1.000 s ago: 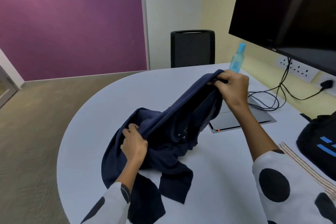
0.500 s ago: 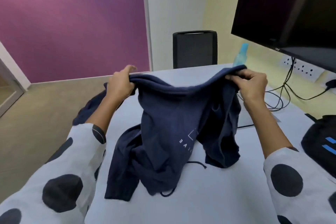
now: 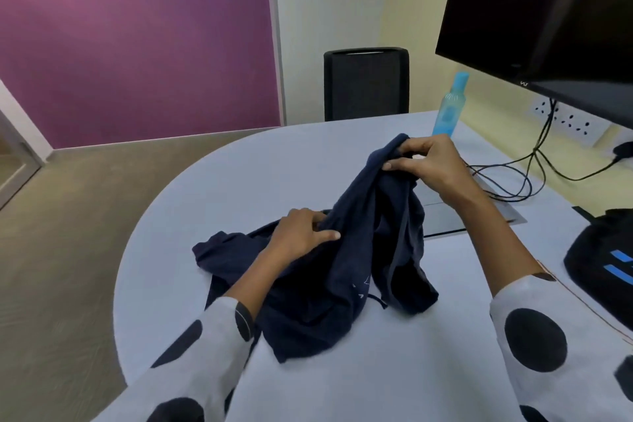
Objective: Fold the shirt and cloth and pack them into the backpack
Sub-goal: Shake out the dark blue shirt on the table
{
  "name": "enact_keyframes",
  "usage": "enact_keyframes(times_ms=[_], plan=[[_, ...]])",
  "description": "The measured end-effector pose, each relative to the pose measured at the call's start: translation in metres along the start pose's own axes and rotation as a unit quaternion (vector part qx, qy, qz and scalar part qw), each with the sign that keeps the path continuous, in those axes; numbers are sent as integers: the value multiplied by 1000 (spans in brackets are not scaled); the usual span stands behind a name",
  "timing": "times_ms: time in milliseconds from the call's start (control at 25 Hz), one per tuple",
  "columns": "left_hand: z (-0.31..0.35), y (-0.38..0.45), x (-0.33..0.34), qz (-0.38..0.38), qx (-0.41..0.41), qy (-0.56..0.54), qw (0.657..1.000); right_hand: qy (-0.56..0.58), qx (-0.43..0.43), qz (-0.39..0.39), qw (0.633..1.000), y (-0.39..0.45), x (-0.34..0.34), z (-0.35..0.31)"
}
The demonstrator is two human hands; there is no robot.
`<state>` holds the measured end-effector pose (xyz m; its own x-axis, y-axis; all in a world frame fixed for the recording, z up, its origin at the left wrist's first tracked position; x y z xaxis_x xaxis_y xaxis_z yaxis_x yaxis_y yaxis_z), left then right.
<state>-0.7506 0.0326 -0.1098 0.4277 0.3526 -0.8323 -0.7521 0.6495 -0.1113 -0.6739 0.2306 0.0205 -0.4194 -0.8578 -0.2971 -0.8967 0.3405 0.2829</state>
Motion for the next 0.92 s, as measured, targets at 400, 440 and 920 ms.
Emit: enact_keyframes(times_ms=[400,440,920], plan=[[-85,-24,-78,259,-313,-292,866,9,210,255,944,-27,-95,101],[-91,-21,-71,232,-311,-413,824,155,238,273,919,-30,-99,114],[14,8,-177,243,-154,-482,827,419,11,308,854,4,-138,39]])
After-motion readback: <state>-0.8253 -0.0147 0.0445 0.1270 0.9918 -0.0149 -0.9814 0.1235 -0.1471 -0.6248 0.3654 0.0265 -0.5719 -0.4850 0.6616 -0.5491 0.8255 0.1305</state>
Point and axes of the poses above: each hand's wrist, its own y-axis towards the middle knuckle, its own x-axis out of the palm, z = x × y, the point moved 8 cm from there along y, towards the middle knuckle, and after that the axes turned 8 degrees about y, right-handed, at the moved point
